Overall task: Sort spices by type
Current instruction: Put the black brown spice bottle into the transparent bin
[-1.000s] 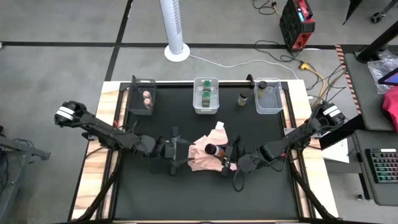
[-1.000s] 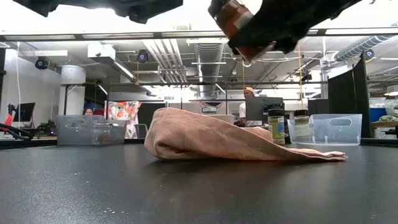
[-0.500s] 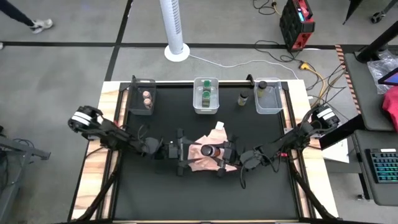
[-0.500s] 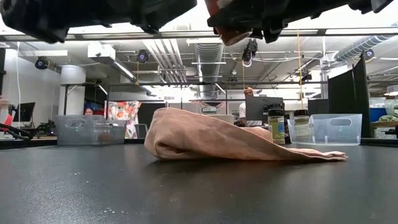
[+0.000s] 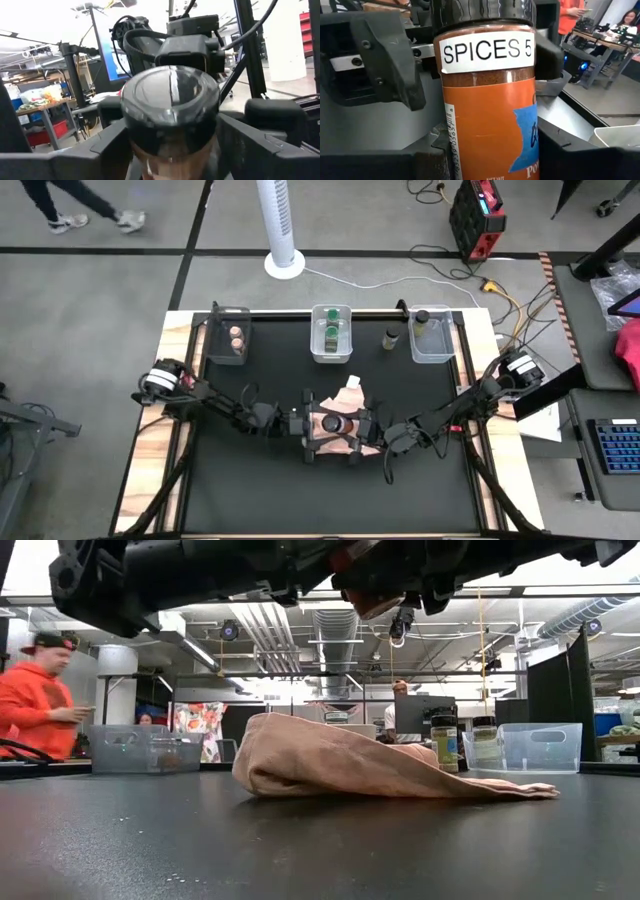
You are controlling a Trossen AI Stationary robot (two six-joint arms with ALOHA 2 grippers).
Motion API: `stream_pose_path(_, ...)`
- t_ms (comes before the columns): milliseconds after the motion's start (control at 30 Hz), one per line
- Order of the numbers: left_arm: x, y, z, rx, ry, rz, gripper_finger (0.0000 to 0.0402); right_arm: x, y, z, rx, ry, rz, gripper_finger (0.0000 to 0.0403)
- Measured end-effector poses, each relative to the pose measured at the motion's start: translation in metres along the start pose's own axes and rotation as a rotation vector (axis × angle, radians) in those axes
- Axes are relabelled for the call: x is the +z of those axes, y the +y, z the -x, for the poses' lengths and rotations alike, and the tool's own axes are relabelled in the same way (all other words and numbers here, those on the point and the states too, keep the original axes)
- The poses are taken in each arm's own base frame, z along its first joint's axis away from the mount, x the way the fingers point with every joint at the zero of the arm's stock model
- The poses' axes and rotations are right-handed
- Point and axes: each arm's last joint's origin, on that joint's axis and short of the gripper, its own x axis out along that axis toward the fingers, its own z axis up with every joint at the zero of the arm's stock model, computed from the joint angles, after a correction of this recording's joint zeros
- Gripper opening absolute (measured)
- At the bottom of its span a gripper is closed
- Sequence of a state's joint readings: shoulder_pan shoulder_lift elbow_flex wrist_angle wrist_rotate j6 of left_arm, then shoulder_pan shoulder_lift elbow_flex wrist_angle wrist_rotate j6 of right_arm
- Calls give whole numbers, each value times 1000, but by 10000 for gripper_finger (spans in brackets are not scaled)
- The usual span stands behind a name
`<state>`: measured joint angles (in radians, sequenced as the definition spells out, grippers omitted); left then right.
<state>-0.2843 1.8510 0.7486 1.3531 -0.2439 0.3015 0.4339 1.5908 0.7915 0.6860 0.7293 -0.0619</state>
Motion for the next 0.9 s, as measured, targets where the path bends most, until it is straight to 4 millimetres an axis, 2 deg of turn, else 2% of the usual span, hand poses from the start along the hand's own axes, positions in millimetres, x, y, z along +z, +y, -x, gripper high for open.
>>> stream_pose_path(900,0,1,-2,-39,-26,42,252,-5,2,-2,-3,14,3,157)
